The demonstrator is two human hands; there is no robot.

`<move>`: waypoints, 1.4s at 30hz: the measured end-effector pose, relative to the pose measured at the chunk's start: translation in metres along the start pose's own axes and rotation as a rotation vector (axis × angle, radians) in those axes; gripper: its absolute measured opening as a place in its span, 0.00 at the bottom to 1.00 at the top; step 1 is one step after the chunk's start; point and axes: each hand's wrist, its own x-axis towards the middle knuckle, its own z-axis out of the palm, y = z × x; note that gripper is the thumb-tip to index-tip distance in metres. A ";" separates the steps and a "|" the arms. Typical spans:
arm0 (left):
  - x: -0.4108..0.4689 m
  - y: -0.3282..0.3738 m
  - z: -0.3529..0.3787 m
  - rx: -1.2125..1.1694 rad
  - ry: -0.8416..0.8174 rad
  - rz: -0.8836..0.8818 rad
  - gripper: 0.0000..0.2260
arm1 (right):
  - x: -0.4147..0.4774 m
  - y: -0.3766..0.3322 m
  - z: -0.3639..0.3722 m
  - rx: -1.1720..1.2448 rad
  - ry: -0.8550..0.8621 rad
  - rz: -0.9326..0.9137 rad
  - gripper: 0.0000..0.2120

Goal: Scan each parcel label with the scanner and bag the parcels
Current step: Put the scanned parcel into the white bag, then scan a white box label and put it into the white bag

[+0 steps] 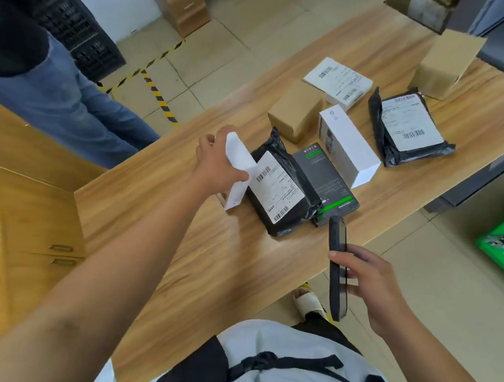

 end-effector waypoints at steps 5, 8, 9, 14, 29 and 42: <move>-0.087 -0.052 -0.017 -0.260 0.128 -0.162 0.50 | 0.014 -0.005 0.022 -0.128 -0.119 0.002 0.04; -0.143 -0.091 -0.005 -0.346 0.184 -0.291 0.49 | 0.019 -0.007 0.039 -0.222 -0.201 0.012 0.05; -0.159 -0.103 0.002 -0.386 0.213 -0.351 0.50 | 0.021 -0.008 0.044 -0.253 -0.234 0.015 0.05; -0.230 -0.158 0.038 -0.525 0.381 -0.600 0.53 | 0.028 -0.009 0.073 -0.433 -0.383 0.031 0.10; -0.319 -0.210 0.103 -0.582 0.653 -1.015 0.45 | 0.008 0.008 0.134 -0.697 -0.596 -0.008 0.44; -0.261 -0.259 0.026 -0.876 0.443 -0.967 0.31 | -0.033 0.024 0.150 -0.664 -0.320 -0.011 0.15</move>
